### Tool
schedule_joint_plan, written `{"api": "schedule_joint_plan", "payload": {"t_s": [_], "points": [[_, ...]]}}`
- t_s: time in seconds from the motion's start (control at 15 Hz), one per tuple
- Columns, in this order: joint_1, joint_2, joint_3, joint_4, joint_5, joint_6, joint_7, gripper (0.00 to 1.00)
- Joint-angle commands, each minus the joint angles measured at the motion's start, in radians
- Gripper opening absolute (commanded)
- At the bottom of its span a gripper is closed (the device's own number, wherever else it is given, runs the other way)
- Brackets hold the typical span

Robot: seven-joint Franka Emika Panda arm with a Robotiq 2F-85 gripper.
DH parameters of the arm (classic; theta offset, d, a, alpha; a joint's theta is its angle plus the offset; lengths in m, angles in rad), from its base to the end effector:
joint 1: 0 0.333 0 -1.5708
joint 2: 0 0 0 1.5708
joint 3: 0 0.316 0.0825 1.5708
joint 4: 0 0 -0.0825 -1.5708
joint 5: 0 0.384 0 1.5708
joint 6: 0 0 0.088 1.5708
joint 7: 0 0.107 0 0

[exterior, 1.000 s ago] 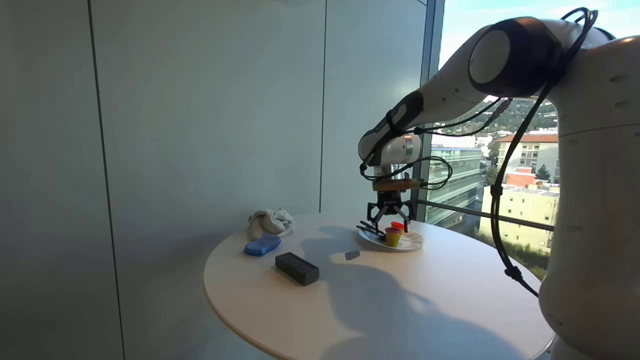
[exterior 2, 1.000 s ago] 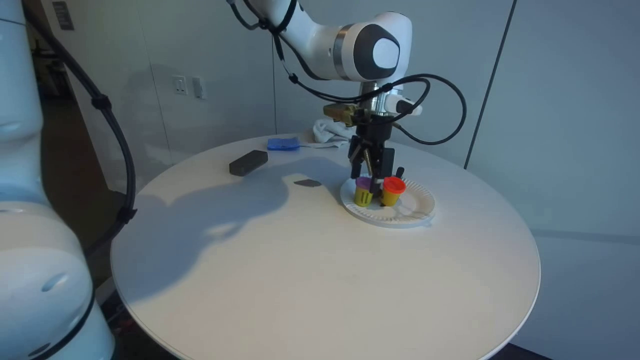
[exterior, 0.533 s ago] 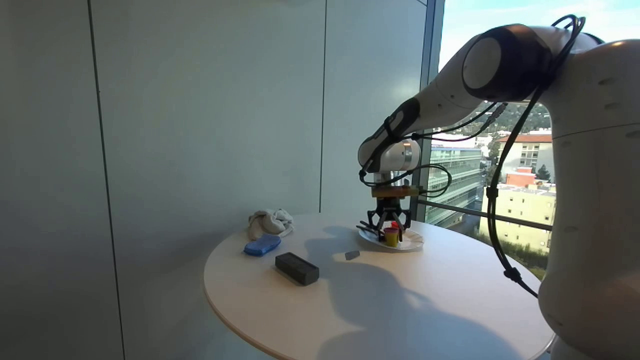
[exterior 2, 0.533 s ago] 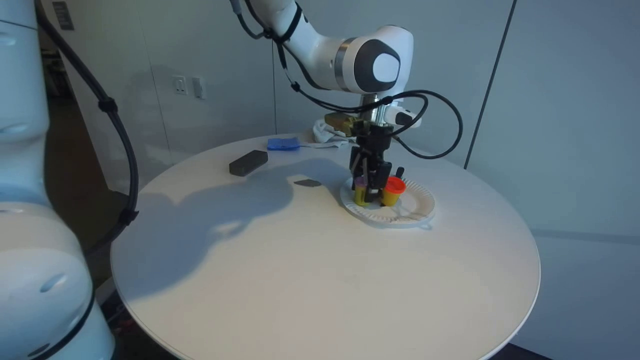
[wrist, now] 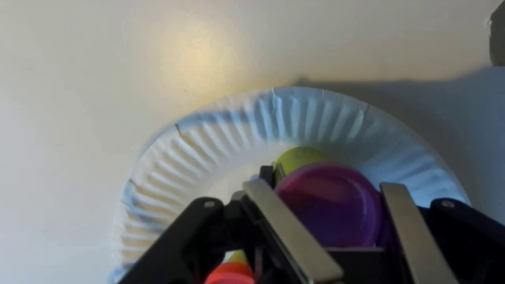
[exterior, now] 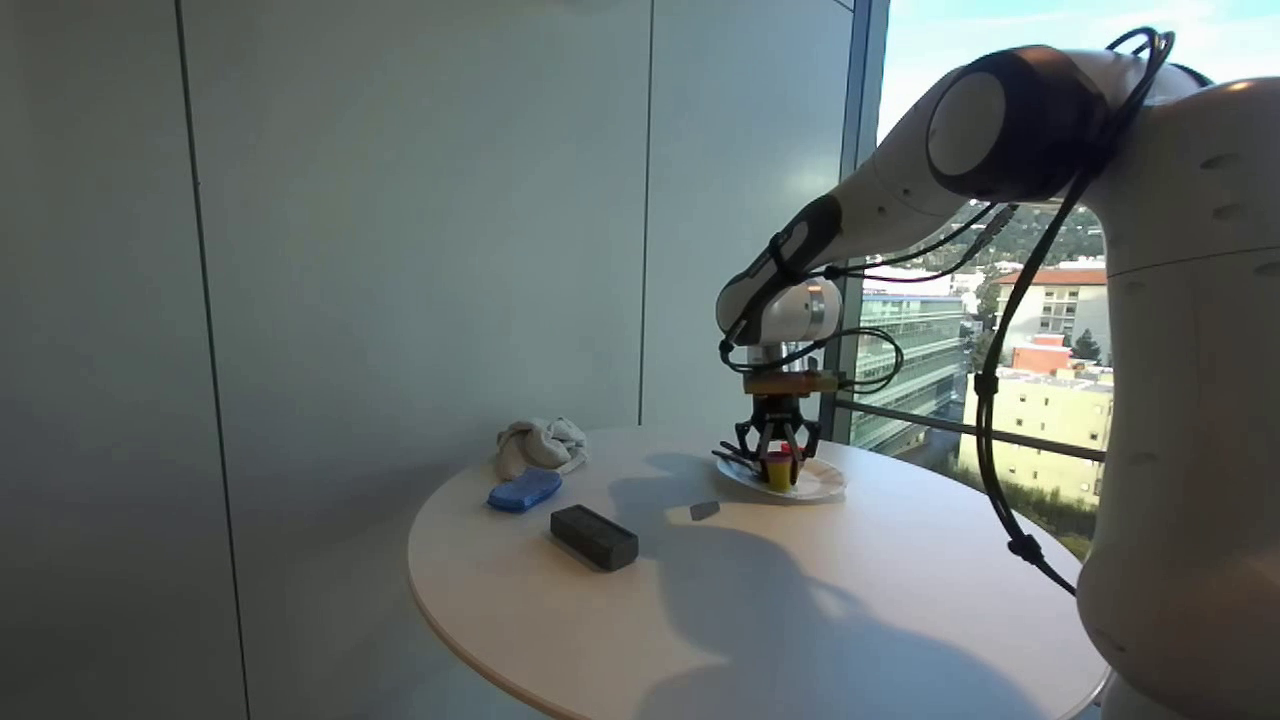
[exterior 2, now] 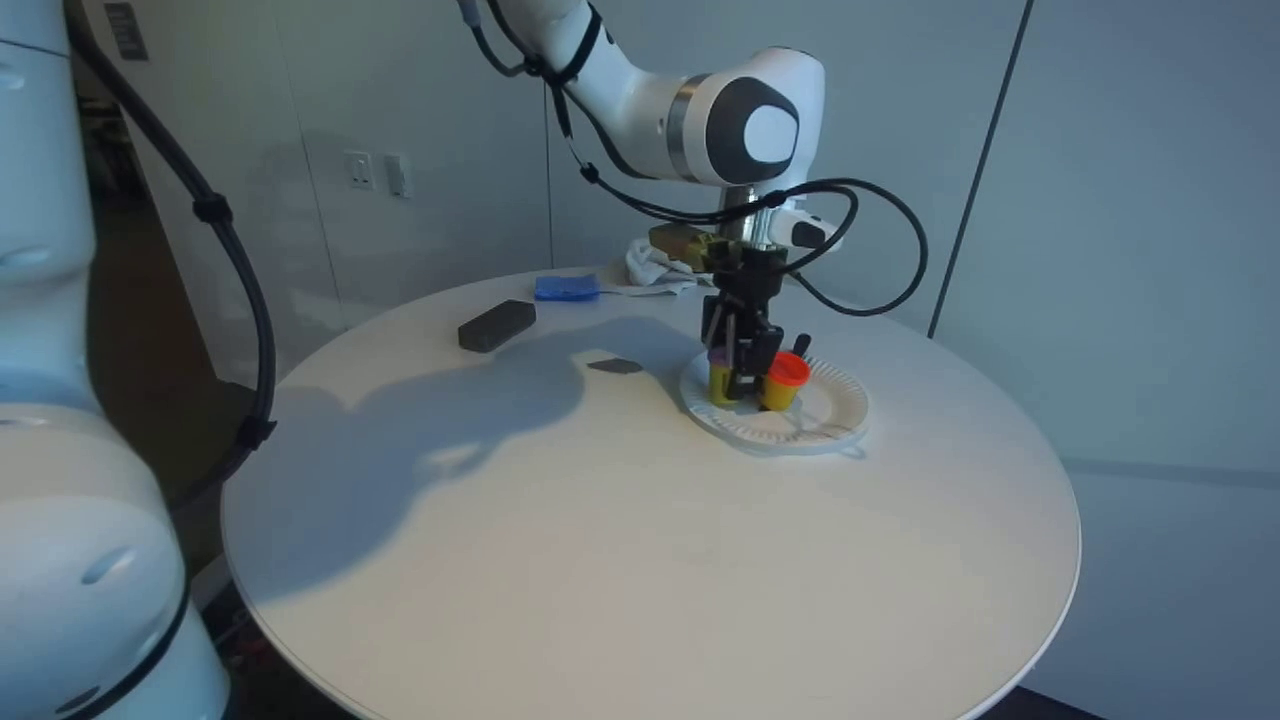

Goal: Take all the things off of the plate

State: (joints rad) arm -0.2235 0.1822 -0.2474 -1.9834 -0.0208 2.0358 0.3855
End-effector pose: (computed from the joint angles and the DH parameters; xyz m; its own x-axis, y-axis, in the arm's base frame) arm 0.5144 -0.2589 0.3676 0.6575 -0.7478 -0.0921 -0.7406 -0.6639 0.1039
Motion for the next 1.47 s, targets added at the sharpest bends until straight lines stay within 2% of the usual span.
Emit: {"api": "schedule_joint_plan", "payload": {"t_s": [0.0, 0.4, 0.73, 1.07, 1.4], "points": [[0.015, -0.144, -0.003, -0.068, -0.054, 0.016, -0.021, 0.2], [0.049, -0.438, 0.072, -0.169, -0.124, -0.013, -0.155, 0.2], [0.099, -0.605, 0.152, -0.311, -0.11, 0.051, -0.262, 0.2], [0.181, -0.602, 0.195, -0.392, -0.089, 0.073, -0.415, 0.2], [0.25, -0.519, 0.158, -0.429, -0.021, 0.111, -0.67, 0.2]]}}
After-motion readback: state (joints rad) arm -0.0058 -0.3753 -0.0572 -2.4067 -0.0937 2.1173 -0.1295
